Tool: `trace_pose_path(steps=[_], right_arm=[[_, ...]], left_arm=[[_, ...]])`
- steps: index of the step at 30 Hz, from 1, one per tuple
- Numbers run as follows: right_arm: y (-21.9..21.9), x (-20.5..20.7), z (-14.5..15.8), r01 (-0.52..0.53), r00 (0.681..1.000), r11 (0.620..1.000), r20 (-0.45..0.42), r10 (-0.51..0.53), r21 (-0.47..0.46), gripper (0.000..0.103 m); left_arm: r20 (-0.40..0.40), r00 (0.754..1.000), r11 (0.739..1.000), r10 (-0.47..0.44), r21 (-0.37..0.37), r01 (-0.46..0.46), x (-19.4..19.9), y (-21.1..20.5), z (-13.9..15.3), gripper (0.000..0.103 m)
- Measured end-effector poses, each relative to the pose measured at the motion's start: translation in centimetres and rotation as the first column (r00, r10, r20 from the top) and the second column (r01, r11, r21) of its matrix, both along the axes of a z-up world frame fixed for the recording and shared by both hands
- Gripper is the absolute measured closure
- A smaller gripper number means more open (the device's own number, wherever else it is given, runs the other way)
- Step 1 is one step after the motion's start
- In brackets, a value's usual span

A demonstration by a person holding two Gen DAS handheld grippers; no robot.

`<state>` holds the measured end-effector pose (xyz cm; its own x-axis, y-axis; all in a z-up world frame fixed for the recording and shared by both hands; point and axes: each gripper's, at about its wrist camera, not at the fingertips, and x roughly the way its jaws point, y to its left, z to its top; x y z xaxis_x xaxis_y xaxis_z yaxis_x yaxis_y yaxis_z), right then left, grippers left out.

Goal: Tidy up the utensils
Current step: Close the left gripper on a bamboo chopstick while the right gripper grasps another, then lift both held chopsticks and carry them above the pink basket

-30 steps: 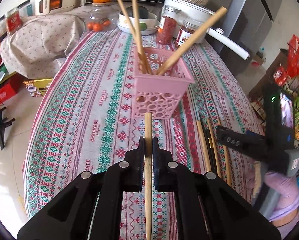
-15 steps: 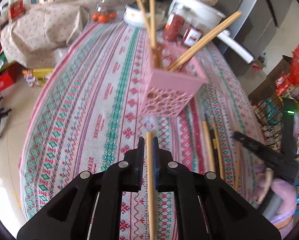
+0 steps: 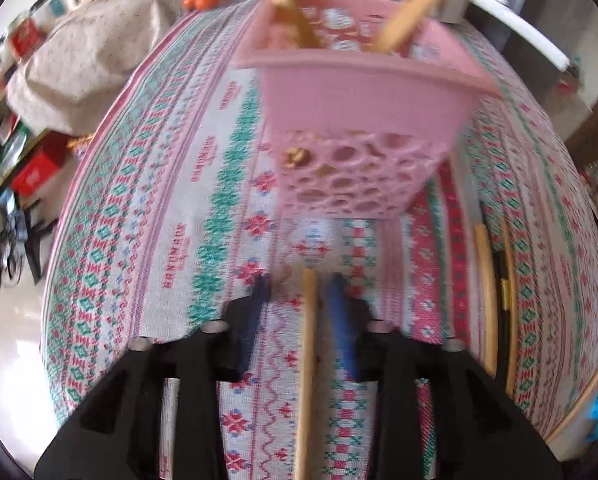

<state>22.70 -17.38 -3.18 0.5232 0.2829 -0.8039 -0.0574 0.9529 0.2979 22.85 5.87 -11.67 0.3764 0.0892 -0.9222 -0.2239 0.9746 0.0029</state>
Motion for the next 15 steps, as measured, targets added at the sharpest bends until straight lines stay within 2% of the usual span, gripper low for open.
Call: trace_pose_path(steps=[1,3,6,9,13,15], right_arm=[[-0.1,-0.2,0.5,-0.005,1.000,1.000,0.013,0.005,0.010,0.097],[-0.2,-0.6,1.0,-0.008,1.000,1.000,0.024,0.007,0.026,0.097],[-0.3,-1.2,2.0,-0.021,0.999,0.998,0.040,0.019,0.060,0.097],[-0.2,-1.9,2.9,-0.035,0.998,0.996,0.059,0.031,0.083,0.097],[0.1,-2.9,4.1,-0.057,0.996,0.993,0.075,0.050,0.101,0.097],[0.3,-3.4,4.7,-0.069,0.994,0.992,0.087,0.060,0.102,0.097]], left_arm=[[0.007,1.000,1.000,-0.010,0.005,0.010,-0.1,-0.2,-0.1,0.097],[0.037,0.999,1.000,-0.007,-0.012,0.008,-0.6,0.0,-0.3,0.097],[0.106,0.994,0.992,0.018,-0.126,-0.004,-2.0,1.7,0.3,0.097],[0.228,0.974,0.977,0.006,-0.210,0.043,-4.0,3.2,3.0,0.097],[0.360,0.933,0.964,0.002,-0.250,0.094,-6.8,4.0,6.9,0.097],[0.399,0.917,0.961,0.009,-0.258,0.102,-7.8,4.4,8.2,0.097]])
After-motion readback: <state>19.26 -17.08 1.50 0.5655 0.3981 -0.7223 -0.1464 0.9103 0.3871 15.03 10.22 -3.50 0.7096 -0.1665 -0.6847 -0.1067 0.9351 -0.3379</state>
